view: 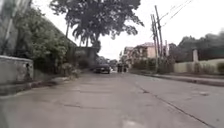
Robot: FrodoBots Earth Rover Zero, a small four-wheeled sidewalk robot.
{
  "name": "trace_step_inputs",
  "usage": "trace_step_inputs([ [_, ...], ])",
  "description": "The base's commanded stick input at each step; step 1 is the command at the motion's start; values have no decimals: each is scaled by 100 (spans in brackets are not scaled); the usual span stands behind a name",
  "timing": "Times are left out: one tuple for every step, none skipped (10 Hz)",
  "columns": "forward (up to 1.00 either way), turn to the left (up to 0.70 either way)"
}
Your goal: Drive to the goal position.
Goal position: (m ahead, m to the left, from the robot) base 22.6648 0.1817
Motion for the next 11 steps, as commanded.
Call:
trace_step_inputs([
  [100, 0],
  [100, 0],
  [100, 0],
  [100, 0],
  [100, 0],
  [100, 0],
  [100, 0],
  [100, 0],
  [100, 0],
  [100, 0],
  [100, 0],
])
